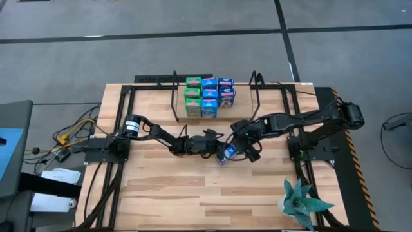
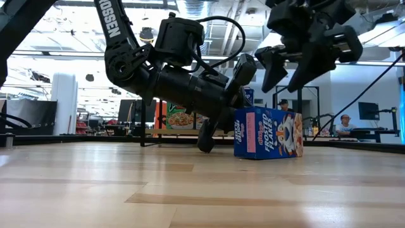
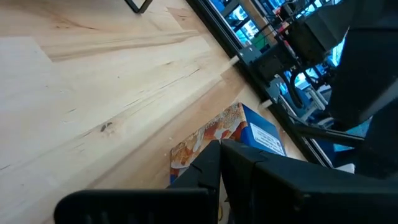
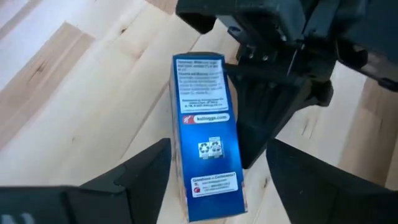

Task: Stack cereal on shelf
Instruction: Put the blue cereal box on the shelf aligned with the other blue cereal box

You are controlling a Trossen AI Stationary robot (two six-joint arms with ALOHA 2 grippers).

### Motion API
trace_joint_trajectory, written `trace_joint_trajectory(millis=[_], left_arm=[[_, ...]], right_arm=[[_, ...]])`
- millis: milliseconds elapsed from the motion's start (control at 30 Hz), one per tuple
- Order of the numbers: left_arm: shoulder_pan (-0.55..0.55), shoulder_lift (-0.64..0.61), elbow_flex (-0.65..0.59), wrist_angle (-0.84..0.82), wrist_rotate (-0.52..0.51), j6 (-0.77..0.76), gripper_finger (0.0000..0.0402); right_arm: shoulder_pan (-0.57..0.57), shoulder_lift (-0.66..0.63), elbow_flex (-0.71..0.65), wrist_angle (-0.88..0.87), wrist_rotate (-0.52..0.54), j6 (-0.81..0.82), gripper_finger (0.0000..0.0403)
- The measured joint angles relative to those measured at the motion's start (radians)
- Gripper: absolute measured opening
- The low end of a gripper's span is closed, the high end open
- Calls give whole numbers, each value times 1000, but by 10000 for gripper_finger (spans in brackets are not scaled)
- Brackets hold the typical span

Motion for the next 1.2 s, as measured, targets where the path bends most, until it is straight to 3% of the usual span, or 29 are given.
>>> trace_joint_trajectory(millis=[333, 700, 1000, 1200], left_arm=[[0, -5, -2, -72, 2, -20, 0], [0, -7, 0, -166, -25, -62, 0], [0, -5, -2, -164, -30, -66, 0], [0, -5, -3, -166, -27, -69, 0]], right_arm=[[20, 142, 0, 10, 67, 18, 355], [27, 137, 0, 1, 80, 34, 335], [29, 223, -2, -20, 46, 49, 324], [28, 205, -1, -31, 49, 56, 324]])
